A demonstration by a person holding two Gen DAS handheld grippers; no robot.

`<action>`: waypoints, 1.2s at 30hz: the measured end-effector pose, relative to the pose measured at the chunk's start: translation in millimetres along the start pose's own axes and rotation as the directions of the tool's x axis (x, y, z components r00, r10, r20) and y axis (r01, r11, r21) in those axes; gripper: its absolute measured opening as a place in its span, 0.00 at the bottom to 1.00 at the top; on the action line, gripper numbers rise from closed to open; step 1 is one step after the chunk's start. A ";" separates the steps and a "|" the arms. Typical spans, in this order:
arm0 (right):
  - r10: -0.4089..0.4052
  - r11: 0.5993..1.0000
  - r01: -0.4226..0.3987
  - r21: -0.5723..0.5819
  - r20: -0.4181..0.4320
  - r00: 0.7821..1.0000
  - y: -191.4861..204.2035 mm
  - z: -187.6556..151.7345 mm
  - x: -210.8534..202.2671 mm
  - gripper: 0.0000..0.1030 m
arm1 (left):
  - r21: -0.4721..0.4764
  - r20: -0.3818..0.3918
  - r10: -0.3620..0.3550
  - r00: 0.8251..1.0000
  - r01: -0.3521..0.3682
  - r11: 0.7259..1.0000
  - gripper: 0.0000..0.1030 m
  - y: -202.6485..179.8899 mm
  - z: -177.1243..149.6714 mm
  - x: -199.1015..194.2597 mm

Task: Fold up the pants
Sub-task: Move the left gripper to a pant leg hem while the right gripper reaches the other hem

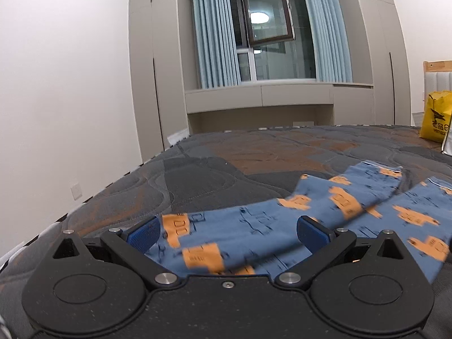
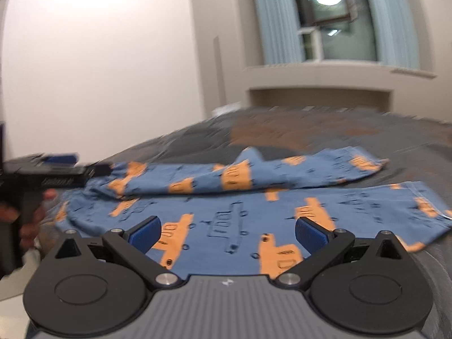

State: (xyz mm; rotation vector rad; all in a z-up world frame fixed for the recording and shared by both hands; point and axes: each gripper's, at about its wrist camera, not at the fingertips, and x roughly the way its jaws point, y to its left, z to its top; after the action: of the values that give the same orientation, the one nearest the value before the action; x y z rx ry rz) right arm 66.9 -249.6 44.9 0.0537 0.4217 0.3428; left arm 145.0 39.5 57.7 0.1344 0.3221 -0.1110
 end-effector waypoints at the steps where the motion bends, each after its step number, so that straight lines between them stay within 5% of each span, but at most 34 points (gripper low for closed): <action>1: 0.016 1.000 -0.016 0.003 -0.010 1.000 -4.7 5.8 4.4 1.00 | -0.008 -0.029 -0.004 1.000 0.003 1.000 1.00 6.4 6.7 9.9; 9: 0.023 0.986 -0.031 -0.161 -0.049 0.999 -30.5 57.7 51.6 1.00 | 0.028 -0.117 0.055 0.992 -0.053 0.998 1.00 41.5 37.1 70.8; 18: 0.021 0.969 -0.071 -0.238 -0.206 0.978 -65.9 99.1 156.0 1.00 | 0.135 -0.185 0.087 0.979 -0.062 0.989 1.00 57.7 47.0 130.8; 29: 0.176 0.938 -0.258 -0.231 -0.323 0.930 -74.2 130.9 258.3 0.91 | 0.181 -0.288 -0.068 0.955 0.124 0.976 1.00 104.1 43.4 183.4; 36: 0.213 0.909 -0.338 -0.242 -0.428 0.878 -58.4 141.4 308.2 0.73 | 0.123 -0.400 -0.161 0.902 0.227 0.966 0.97 125.3 39.7 203.6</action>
State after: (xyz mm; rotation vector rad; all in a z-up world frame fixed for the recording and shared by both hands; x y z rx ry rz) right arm 407.0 -197.9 45.9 -0.2718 0.7587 0.7109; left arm 365.4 139.3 43.6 0.2925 0.7239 -0.3136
